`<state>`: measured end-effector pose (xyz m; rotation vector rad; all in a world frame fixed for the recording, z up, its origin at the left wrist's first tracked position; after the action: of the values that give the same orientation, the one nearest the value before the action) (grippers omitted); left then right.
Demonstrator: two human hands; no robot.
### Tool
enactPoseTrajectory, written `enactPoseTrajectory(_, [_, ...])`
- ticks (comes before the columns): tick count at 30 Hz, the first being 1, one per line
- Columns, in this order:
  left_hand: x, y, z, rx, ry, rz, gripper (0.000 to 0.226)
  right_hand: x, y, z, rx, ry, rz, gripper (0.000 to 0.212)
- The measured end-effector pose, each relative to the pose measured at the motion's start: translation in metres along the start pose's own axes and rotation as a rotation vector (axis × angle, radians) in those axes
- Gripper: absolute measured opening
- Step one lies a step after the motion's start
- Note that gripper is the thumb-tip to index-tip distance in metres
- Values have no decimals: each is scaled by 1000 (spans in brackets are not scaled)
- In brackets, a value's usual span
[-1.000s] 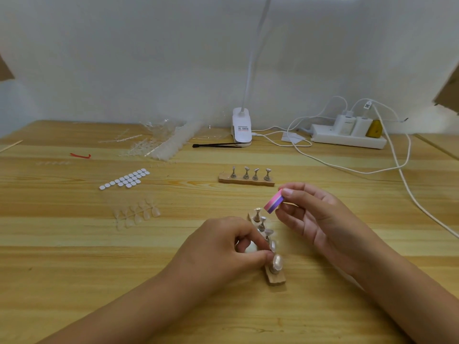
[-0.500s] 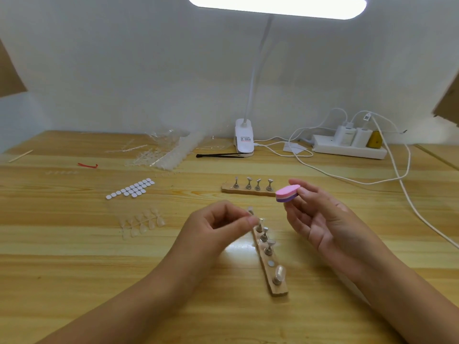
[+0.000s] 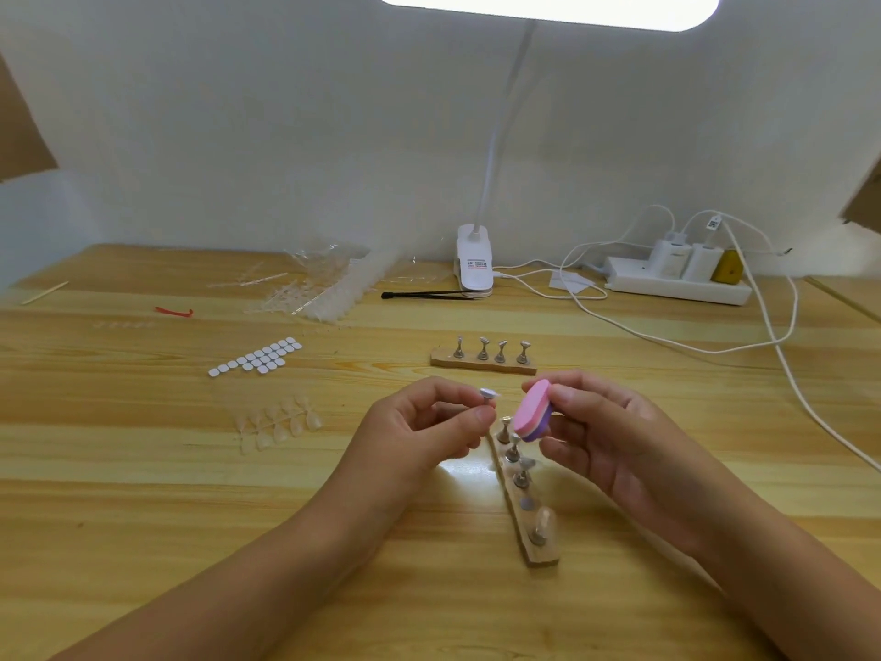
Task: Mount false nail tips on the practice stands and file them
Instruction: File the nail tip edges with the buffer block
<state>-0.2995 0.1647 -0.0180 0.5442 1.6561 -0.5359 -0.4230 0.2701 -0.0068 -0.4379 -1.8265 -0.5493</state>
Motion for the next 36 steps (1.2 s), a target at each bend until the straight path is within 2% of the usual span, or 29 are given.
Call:
enactPoseTrajectory(3, [-1, 3, -4, 33, -47, -19, 11, -2, 3, -9, 51, 81, 21, 19])
enactPoseTrajectory(7, [-3, 4, -4, 54, -85, -80, 10, 3, 2, -3, -31, 40, 83, 25])
enactPoseTrajectory(11, [-6, 6, -6, 72, -95, -132, 6, 1, 9, -13, 84, 129, 86, 26])
enactPoseTrajectory(16, [-7, 6, -6, 73, -124, -173, 7, 6, 5, -4, -41, 71, 142, 22])
enactPoseTrajectory(19, [-7, 6, -7, 74, -145, -198, 5, 5, 9, -12, 57, 147, 148, 22])
enactPoseTrajectory(22, [-7, 7, -9, 93, -171, -226, 4, 7, 8, -11, 29, 123, 168, 25])
enactPoseTrajectory(25, [-7, 8, -9, 93, -174, -228, 3, 9, 5, -3, -33, 65, 161, 21])
enactPoseTrajectory(30, [-7, 7, -8, 79, -148, -228, 4, 6, 11, -13, 88, 171, 141, 25])
enactPoseTrajectory(34, [-8, 7, -8, 78, -124, -214, 5, 8, 6, -2, -51, 93, 163, 21])
enactPoseTrajectory(36, [-8, 8, -8, 81, -136, -218, 6, 7, 8, -5, 4, 114, 155, 19])
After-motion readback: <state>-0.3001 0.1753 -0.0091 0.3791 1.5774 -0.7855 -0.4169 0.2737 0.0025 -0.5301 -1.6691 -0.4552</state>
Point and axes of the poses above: each hand's wrist, its own y-axis away from the middle knuckle, its own z-axis out of the back of the hand, x = y × z, the point moved 7 cm from there along -y, towards the middle knuckle, and after that the axes turned 13 degrees about -x, right-handed, at the moved point
